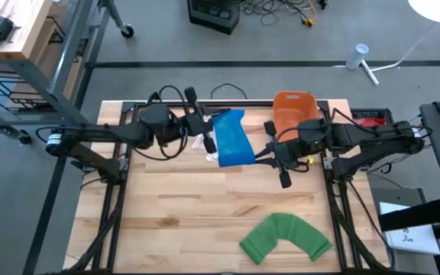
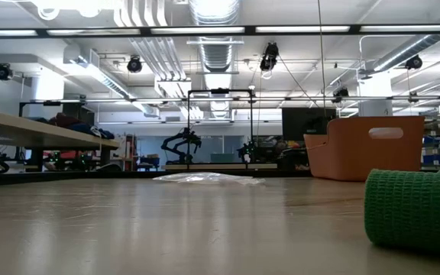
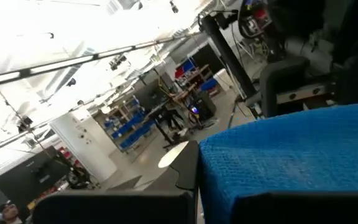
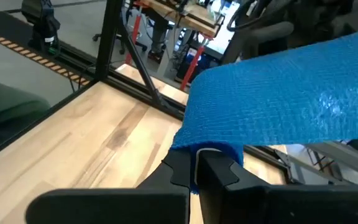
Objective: Roll bandage
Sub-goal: Roll the blue bandage
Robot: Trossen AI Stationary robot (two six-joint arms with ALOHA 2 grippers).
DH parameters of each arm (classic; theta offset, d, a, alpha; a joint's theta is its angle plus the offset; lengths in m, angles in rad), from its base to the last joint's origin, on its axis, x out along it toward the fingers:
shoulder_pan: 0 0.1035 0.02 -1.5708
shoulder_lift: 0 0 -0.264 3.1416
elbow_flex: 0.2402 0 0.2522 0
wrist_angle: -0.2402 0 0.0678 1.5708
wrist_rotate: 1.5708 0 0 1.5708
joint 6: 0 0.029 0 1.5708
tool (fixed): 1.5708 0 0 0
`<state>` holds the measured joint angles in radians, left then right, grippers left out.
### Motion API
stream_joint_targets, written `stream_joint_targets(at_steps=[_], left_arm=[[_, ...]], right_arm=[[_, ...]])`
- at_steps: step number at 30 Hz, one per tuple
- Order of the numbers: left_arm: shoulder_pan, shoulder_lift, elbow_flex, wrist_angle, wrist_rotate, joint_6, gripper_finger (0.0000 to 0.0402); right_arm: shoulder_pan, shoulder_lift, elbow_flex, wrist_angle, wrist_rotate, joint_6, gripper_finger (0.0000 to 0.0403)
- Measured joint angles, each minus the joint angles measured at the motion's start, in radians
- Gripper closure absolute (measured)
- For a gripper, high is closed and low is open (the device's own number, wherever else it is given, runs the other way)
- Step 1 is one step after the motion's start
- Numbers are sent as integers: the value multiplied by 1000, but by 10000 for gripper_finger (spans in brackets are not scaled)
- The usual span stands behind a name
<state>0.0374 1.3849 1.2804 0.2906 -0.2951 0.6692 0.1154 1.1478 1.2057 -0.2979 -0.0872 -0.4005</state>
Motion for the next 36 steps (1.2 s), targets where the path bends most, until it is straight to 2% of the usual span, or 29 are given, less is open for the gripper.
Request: stream_joint_targets(at_steps=[4,8,23,36], left_arm=[[0,2,56,-78,55,-20,401],[0,2,73,-84,55,0,401],[15,3,222,-87,67,7,401],[86,4,230,-231,46,-54,401]], right_arm=[[0,1,0,-4,-5,-12,403],[0,0,0,-1,-57,-19,403],[1,8,-11,5,-123,-19,403],[88,-2,22,29,-119,-167,403]])
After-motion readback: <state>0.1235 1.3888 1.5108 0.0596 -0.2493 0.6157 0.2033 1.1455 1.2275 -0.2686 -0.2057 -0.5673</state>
